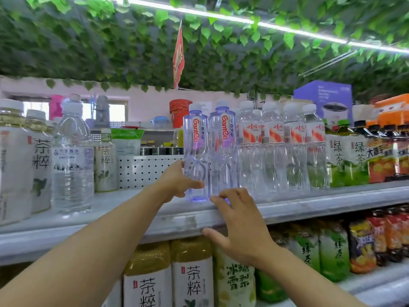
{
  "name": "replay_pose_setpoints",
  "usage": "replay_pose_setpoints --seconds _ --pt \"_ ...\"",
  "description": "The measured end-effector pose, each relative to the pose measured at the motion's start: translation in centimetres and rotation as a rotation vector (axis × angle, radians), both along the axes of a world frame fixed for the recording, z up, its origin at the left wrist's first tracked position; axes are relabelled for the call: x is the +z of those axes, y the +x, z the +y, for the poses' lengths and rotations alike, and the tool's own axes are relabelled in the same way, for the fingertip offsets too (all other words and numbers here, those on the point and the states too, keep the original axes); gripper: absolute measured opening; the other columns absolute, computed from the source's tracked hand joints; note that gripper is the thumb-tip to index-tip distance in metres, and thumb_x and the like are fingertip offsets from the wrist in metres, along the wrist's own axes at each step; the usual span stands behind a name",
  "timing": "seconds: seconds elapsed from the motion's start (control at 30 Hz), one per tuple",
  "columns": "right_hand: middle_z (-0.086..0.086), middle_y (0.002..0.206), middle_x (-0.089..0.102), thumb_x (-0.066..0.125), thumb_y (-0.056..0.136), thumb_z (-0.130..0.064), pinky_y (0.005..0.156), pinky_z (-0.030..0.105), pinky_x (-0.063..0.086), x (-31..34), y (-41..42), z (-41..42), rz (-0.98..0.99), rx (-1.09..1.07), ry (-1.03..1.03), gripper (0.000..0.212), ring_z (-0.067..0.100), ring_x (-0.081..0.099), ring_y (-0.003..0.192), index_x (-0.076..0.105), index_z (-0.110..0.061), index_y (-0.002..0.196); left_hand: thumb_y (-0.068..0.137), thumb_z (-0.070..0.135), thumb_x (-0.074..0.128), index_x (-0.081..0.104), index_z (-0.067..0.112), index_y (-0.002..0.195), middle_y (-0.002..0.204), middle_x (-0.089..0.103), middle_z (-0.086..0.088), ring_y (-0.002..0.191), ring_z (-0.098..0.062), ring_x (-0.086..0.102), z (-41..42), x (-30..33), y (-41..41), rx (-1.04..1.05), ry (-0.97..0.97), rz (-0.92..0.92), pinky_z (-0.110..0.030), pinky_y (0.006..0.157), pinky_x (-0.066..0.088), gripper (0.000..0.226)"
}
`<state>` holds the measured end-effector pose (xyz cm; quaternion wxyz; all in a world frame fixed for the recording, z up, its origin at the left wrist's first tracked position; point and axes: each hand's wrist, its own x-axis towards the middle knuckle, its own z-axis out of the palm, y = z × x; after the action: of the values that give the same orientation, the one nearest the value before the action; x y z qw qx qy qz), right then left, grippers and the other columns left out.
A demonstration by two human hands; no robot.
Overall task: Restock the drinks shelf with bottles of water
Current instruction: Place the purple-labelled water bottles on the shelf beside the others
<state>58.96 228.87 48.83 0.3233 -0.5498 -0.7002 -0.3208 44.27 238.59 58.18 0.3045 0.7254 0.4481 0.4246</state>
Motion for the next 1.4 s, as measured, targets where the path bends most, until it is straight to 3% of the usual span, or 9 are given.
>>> replay_pose_setpoints --seconds 0.43,0.63,0.83,1.1,1.4 --pt "-0.004 0.117 0.043 0.036 0.078 -0.068 0.098 0.031 0.032 0.0 0.2 0.6 0.016 0.087 -0.029 0.066 0.015 0.031 0.109 0.048 -0.023 0.125 0.076 0.008 0.075 0.046 0.015 0.123 0.110 0.063 -0.011 0.099 -0.027 0.061 1.8 0.1 3.7 -0.047 -0.013 -0.001 -0.034 0.071 0.053 0.055" --pt "-0.005 0.116 0.042 0.036 0.077 -0.068 0.098 0.030 0.032 0.0 0.2 0.5 0.033 0.099 -0.036 0.067 0.015 0.032 0.109 0.048 -0.022 0.125 0.079 -0.011 0.065 0.046 0.012 0.130 0.108 0.062 -0.016 0.098 -0.026 0.058 2.3 0.0 2.9 -0.119 -0.098 0.037 -0.031 0.076 0.048 0.060" --pt "-0.004 0.120 0.040 0.033 0.077 -0.068 0.100 0.032 0.033 0.2 0.2 0.3 0.044 0.111 -0.068 0.070 0.016 0.032 0.112 0.046 -0.023 0.128 0.079 -0.005 0.069 0.042 0.012 0.133 0.117 0.062 -0.016 0.102 -0.026 0.059 2.8 0.2 4.1 -0.129 -0.106 0.075 -0.026 0.067 0.049 0.063" --pt "-0.004 0.119 0.040 0.037 0.077 -0.067 0.099 0.030 0.032 0.2 0.1 0.4 0.043 0.121 -0.061 0.066 0.015 0.032 0.112 0.046 -0.023 0.126 0.082 -0.004 0.065 0.041 0.015 0.133 0.109 0.066 -0.013 0.098 -0.022 0.062 3.1 0.2 4.7 -0.126 -0.107 0.087 -0.022 0.061 0.050 0.060" --pt "-0.004 0.117 0.040 0.038 0.077 -0.066 0.098 0.030 0.032 0.1 0.0 0.4 0.048 0.120 -0.024 0.067 0.015 0.034 0.110 0.047 -0.022 0.127 0.085 -0.003 0.061 0.040 0.014 0.134 0.113 0.065 -0.013 0.106 -0.025 0.061 2.7 0.1 4.6 -0.146 -0.088 0.100 -0.028 0.072 0.051 0.056"
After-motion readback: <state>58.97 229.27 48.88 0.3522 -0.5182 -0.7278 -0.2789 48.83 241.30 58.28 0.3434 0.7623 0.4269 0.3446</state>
